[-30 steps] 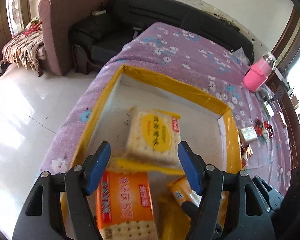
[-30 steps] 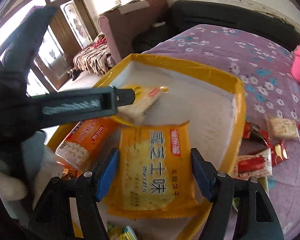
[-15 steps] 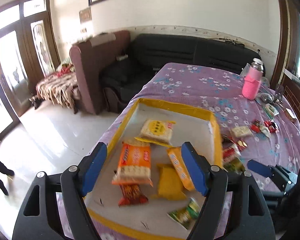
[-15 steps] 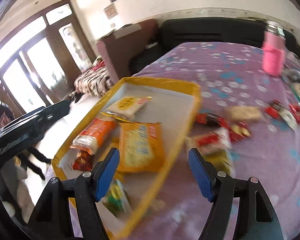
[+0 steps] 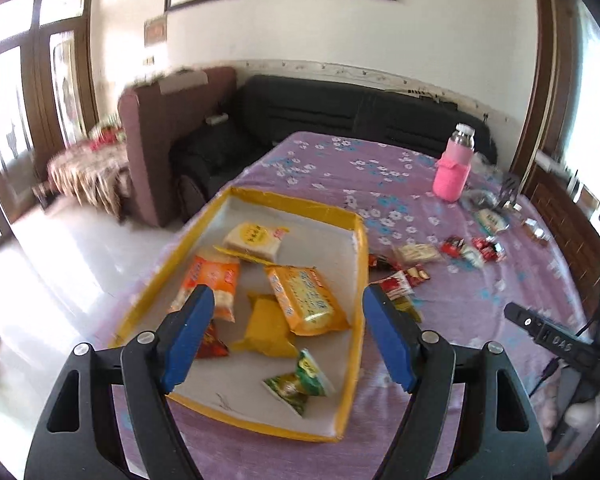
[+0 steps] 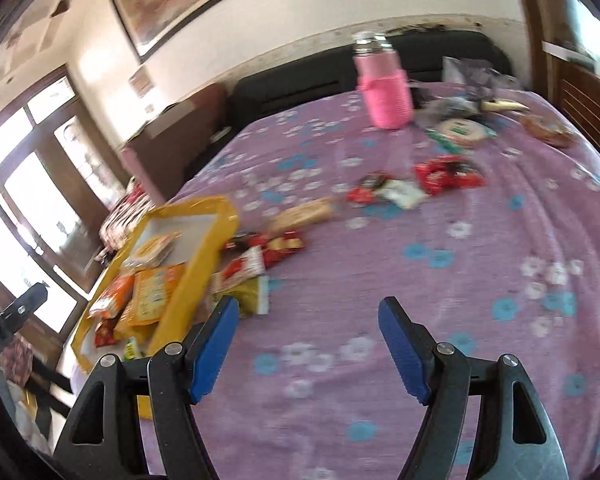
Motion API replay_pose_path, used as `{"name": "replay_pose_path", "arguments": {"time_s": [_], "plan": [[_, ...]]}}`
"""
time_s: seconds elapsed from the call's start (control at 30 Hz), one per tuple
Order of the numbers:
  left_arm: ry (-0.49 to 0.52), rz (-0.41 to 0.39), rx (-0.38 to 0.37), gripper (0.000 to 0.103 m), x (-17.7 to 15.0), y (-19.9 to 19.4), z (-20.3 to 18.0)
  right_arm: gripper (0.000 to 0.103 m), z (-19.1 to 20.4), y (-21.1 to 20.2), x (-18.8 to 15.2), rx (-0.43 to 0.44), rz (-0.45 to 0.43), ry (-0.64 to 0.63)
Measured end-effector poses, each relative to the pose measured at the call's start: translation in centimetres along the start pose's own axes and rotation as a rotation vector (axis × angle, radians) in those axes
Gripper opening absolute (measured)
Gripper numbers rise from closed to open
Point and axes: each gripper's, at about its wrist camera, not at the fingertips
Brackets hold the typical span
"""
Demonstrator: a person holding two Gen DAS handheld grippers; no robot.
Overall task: Organize snacks
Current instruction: 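Move both open grippers back toward the remaining snacks on the cloth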
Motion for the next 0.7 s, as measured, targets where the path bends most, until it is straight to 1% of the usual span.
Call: {"name": "replay_pose_path", "arguments": {"time_s": [0.03,0.13,0.27,0.4,0.57,0.6,0.7], "plan": [[-0.023,0.021,-0.018,0.077,-0.1,0.4,0.2,0.075,-0.9,0.1,0.1,-0.014,0.004,0.014],[-0.052,0.058,-0.05,0.077,-0.7,1.1,0.1,0.075,-2.0,0.5,0.2,-0.023,0.012,0.031],[-0.049,0.08,-0.063,0.077,-1.3,1.9,-0.6,0.075,-1.7,2.1,0.0,-0.017,0.042,0.018],[-0.048,0.09,-0.077,0.077,-1.5,2.4,-0.7,0.073,0.8,4.5,-0.3,0.026,0.099,-0.04],[-0.054,0.096,-0.09,0.077,-1.5,2.7,0.1,0.071,5.4,9.6,1.0,0.05,0.16,-0.104],[-0.056,0.096,-0.091,0.077,-1.5,2.6,0.4,0.071,6.0,10.6,1.3,0.048,0.167,-0.106],[-0.055,0.093,-0.088,0.077,-1.4,2.8,1.1,0.07,8.0,14.1,2.1,-0.009,0.191,-0.128]]}}
Point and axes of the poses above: each gripper's, at about its wrist camera, not at the fingertips, and y roughly the way its jaws point, z to its left, x to its top, and after that the axes turned 8 degrees about -z, right-handed
